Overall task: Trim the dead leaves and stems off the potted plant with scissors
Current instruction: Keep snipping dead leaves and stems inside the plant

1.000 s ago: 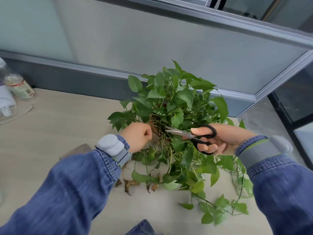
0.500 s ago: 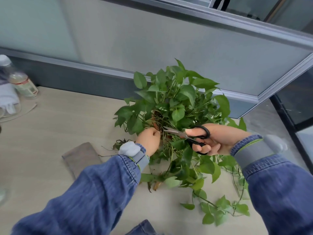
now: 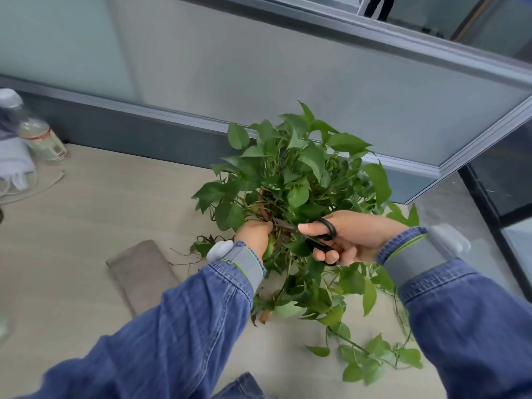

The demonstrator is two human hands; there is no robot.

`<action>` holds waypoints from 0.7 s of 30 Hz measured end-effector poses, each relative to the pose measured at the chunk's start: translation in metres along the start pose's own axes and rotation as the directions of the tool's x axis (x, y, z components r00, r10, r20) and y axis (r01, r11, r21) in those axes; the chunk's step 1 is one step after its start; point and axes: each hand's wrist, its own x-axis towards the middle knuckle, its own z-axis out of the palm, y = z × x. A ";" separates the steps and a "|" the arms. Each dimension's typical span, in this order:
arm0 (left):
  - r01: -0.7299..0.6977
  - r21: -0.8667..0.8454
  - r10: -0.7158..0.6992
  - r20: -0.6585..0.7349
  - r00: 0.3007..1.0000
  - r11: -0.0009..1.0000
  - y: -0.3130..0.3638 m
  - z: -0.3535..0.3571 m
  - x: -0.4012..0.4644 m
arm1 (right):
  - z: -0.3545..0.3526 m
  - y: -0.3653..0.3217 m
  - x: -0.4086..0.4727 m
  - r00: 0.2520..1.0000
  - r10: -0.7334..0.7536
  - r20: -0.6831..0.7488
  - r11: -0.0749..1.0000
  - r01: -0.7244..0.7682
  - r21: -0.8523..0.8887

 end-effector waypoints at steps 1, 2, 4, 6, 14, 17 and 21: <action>-0.010 0.011 0.010 -0.008 1.000 1.000 -0.001 0.001 -0.001 | 0.002 -0.001 0.002 1.000 0.006 -0.014 1.000 -0.006 0.002; -0.018 0.020 0.018 -0.020 1.000 1.000 -0.001 0.002 -0.002 | 0.004 -0.002 0.004 1.000 0.011 -0.025 1.000 -0.010 0.010; -0.035 0.033 0.036 -0.048 0.998 0.999 -0.002 0.003 -0.002 | 0.009 -0.004 0.009 0.999 0.025 -0.037 0.999 -0.024 0.038; -0.047 0.050 0.050 -0.067 0.996 0.998 -0.002 0.002 -0.002 | 0.013 -0.006 0.011 0.998 0.038 -0.043 0.997 -0.036 0.065; -0.039 0.140 0.052 -0.090 0.995 0.989 0.001 0.003 0.000 | 0.016 -0.007 0.007 0.998 0.052 -0.046 0.992 -0.046 0.117; -0.051 0.144 0.063 -0.079 0.995 0.988 0.003 0.002 0.000 | 0.019 -0.007 0.010 0.998 0.050 -0.029 0.988 -0.045 0.150; -0.044 0.120 0.052 -0.060 0.997 0.992 0.004 -0.002 -0.003 | 0.018 -0.002 0.006 0.999 0.039 -0.017 0.983 -0.036 0.182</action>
